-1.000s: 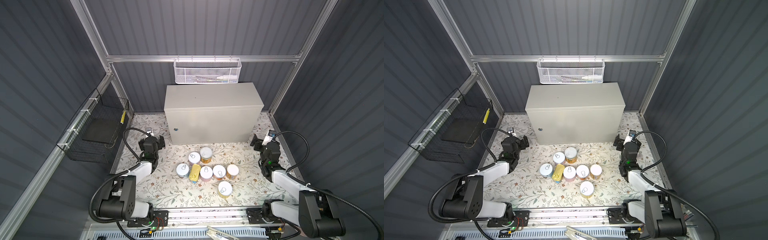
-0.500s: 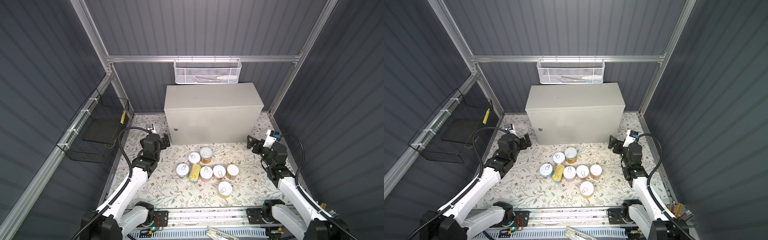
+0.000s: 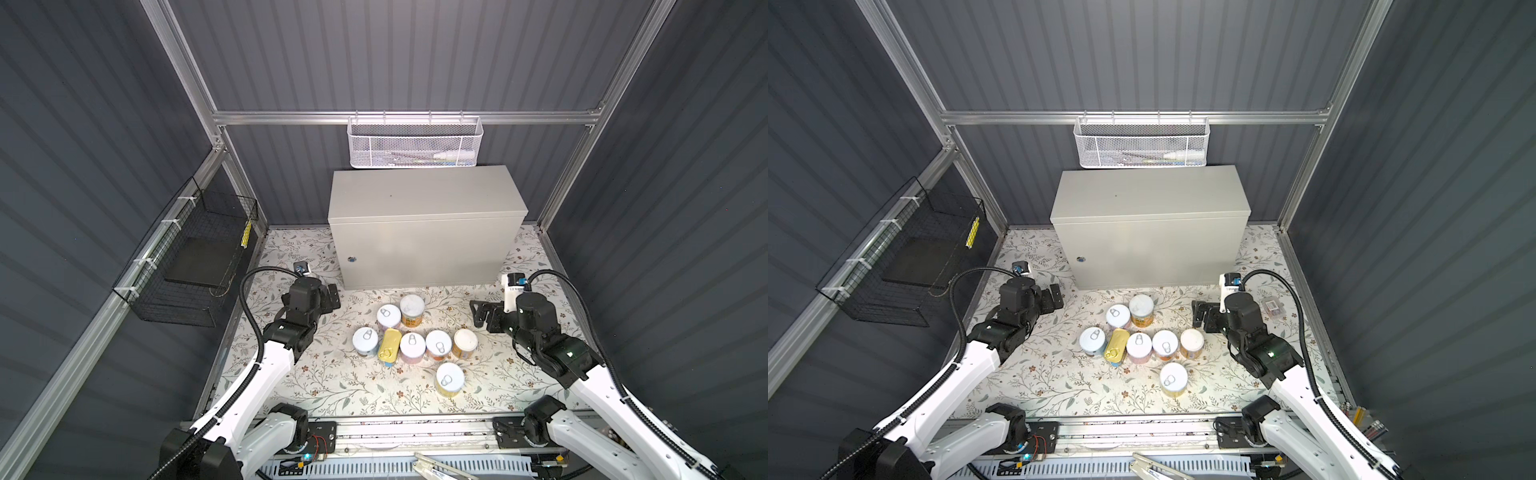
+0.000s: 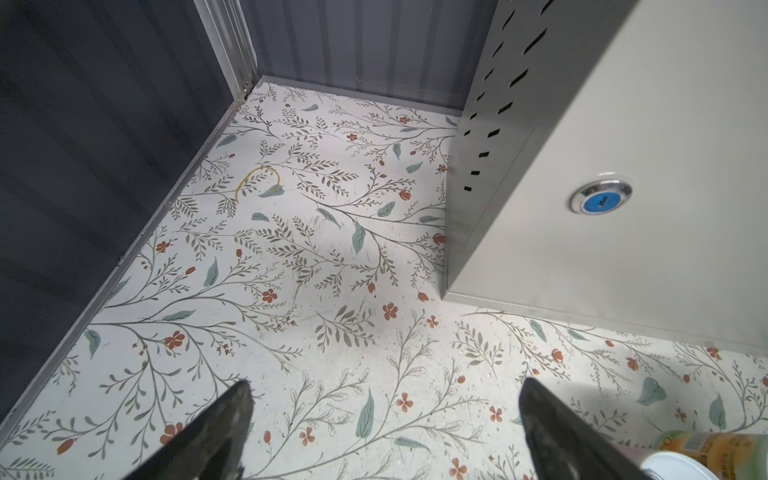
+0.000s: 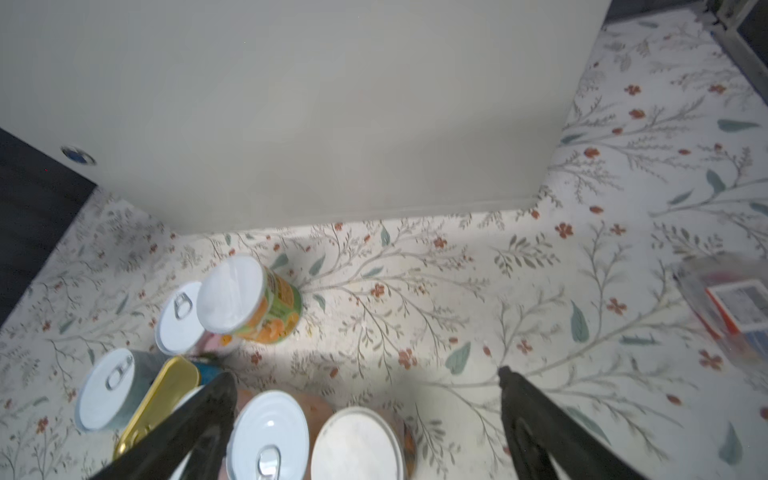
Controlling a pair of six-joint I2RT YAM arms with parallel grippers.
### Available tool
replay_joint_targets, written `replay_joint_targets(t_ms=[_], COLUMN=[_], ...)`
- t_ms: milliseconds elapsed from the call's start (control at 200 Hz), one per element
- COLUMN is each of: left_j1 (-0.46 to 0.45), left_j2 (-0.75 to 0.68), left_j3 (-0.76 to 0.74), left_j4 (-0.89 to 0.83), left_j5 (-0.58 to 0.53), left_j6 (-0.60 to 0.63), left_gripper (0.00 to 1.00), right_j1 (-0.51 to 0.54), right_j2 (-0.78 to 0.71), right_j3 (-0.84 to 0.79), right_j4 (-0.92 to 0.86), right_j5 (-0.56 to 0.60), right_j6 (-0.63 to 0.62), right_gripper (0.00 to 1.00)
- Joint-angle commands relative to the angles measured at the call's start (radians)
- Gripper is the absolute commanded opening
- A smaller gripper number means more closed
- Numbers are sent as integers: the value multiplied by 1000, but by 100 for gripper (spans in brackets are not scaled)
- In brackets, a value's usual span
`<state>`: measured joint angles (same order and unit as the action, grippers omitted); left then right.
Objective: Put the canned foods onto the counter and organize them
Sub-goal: 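Move the right gripper over the cans and lower onto the yellow pineapple can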
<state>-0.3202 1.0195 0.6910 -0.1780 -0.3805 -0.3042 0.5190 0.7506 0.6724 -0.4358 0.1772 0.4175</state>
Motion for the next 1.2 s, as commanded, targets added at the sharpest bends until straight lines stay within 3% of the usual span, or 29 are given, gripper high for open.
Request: replay_joint_targets(t_ms=[0,135,395,625,850,1196], left_j1=[-5,-5,-5,-5,-6,-5], left_j2=[28,40,22,23,-1,-1], left_j3=[-16,-37,-85,-96,-104,-111], left_j4=[32,46,84,91,93,97], left_j5=[32,75,127,151,160,158], left_j6=[-12,-14,-27,-34,-40,-36], left_gripper=[100,100,100,100,100,100], right_j1=[77,189,483,636,696,707], right_j2=[-16,1,166,272,336,353], right_j3=[23,2,11,43,50,14], right_j4=[-242,-286,-319,-331,-322,-243], right_j5=[138,170,239,235,213,142], right_j6=[60,153,335,460,552,578], right_gripper=[99,99,99,99,99,99])
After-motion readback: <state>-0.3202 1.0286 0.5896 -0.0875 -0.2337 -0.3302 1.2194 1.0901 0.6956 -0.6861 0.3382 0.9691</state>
